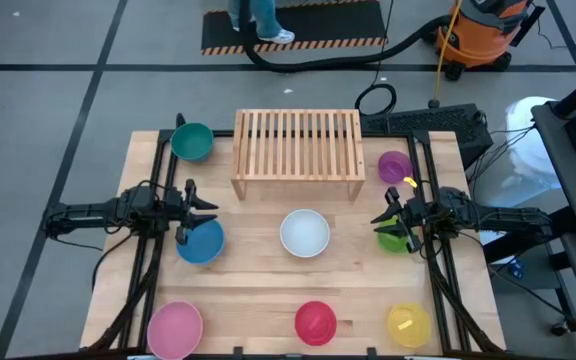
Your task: Place and stack bowls onto a shelf
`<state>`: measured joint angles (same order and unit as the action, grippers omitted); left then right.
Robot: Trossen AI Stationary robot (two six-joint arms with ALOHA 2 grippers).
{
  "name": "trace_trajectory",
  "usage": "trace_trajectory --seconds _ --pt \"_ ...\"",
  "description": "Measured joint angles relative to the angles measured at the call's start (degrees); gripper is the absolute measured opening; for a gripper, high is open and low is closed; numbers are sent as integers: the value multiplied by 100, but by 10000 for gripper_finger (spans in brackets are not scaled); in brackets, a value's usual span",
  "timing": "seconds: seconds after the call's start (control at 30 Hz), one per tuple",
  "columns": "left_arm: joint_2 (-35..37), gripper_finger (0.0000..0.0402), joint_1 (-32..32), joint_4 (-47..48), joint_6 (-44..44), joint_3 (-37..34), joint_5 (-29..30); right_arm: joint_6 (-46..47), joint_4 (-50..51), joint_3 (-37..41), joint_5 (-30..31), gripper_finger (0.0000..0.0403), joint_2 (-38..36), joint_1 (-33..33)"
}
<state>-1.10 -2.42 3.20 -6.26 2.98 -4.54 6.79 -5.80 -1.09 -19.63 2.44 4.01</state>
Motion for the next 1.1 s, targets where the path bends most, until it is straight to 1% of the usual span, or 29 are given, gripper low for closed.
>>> trace_trajectory --seconds 0.2,0.33,0.5,0.6,0.67,0.77,0.87,0.93,1.1 --pt "-2 131 -2 0 0 1 0 0 -130 1 -3 93 -2 1" --pt "-1 131 -1 -2 0 1 0 11 -183 1 144 93 -2 0" --pt "-1 131 -1 -1 0 0 0 297 -182 0 157 93 0 2" --pt "-2 131 -1 -1 0 1 0 479 -426 1 193 93 -1 2" --pt "0 131 0 -2 0 2 0 517 -537 1 358 93 -2 0" --pt "-2 131 0 -2 0 0 0 555 -664 1 829 93 -2 0" --pt "0 131 -1 0 0 1 0 811 -626 0 1162 93 2 1" --pt "0 131 0 -2 0 1 0 952 -615 0 1234 93 0 0" --pt "-2 131 0 -2 -22 2 0 970 -608 1 1250 93 0 0"
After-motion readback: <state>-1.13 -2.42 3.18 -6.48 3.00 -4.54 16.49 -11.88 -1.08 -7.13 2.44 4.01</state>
